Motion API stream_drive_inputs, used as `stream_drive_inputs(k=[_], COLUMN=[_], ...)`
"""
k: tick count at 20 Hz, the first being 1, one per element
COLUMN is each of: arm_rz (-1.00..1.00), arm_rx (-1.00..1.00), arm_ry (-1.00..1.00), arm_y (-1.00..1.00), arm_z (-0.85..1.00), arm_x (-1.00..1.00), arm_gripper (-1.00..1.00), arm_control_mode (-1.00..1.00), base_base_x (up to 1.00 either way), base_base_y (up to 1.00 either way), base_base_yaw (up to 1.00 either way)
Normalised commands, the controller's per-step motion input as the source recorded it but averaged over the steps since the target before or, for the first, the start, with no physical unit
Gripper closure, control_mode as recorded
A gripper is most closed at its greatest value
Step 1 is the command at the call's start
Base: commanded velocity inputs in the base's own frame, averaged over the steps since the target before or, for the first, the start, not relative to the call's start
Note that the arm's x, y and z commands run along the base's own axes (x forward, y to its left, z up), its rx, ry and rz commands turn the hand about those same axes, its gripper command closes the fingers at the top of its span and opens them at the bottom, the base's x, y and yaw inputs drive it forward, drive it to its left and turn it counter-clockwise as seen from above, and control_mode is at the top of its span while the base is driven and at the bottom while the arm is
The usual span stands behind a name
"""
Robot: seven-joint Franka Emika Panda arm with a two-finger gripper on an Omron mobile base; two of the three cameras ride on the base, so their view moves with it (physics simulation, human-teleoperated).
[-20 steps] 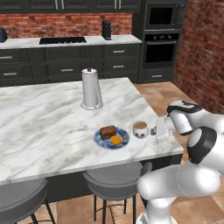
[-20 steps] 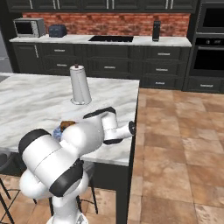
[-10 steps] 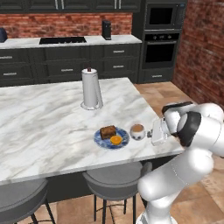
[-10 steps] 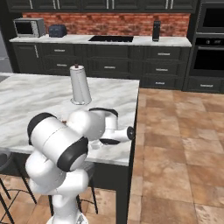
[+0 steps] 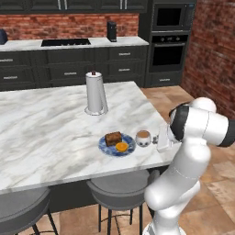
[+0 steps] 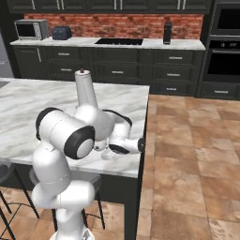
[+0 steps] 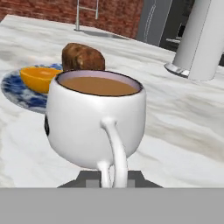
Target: Pick up the brewed coffee from the coffee machine and place it next to the breakfast plate on the dining counter.
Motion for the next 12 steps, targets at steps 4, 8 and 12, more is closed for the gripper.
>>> stream_drive_inputs(k=[4,8,12], arm_rz=[0.0,0.0,0.0], arm_rx=[0.0,-0.02,-0.07], arm_ry=[-0.04,-0.09,-0.15], arm_y=[-0.03,0.0,0.0], arm_z=[-0.16,-0.02,0.02], arm_x=[0.3,0.05,-0.11], arm_gripper=[-1.0,-1.0,-1.0], arm_control_mode=[-1.0,-1.0,-1.0], base_base_x=[0.0,0.0,0.0], base_base_y=[0.0,0.0,0.0], base_base_yaw=[0.0,0.0,0.0])
